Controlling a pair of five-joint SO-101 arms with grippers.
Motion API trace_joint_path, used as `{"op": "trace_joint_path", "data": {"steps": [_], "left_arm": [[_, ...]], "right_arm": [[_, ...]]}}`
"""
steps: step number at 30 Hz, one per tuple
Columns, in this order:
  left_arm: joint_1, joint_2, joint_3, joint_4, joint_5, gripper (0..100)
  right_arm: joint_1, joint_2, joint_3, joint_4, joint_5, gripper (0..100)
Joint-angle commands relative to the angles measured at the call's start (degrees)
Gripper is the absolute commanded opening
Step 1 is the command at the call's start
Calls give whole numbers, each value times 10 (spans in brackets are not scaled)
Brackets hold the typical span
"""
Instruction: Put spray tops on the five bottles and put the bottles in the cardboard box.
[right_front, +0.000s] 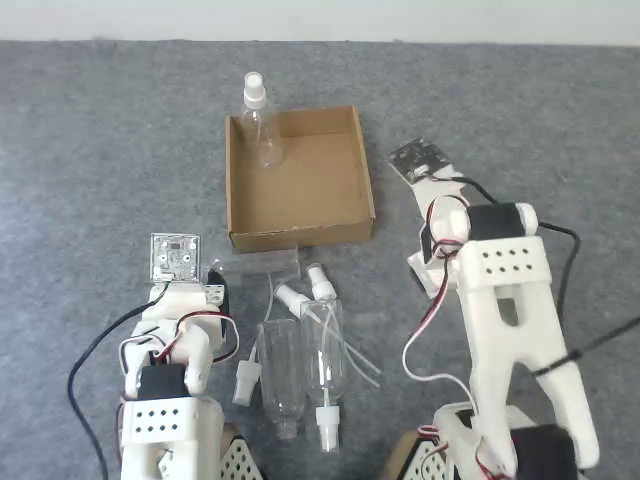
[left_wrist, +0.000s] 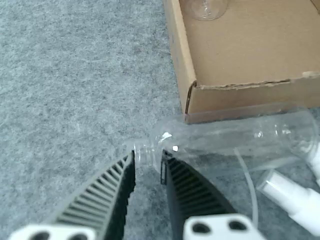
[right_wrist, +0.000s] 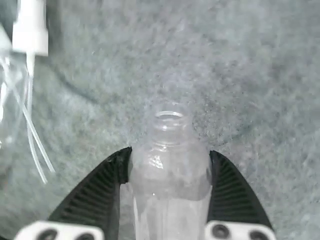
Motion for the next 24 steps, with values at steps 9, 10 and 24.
{"op": "trace_joint_path", "data": {"steps": [9,10,24], "left_arm": [[-2,-14,-6,3,-4,81],[-2,-14,-6,3,-4,81],[-2,-14,-6,3,-4,81]], "right_arm": [[-96,-118,-11,-1,-194,116],[-101,-130,-11,-2,-203,117],[-114,-290,105,-125,-261,115]]}}
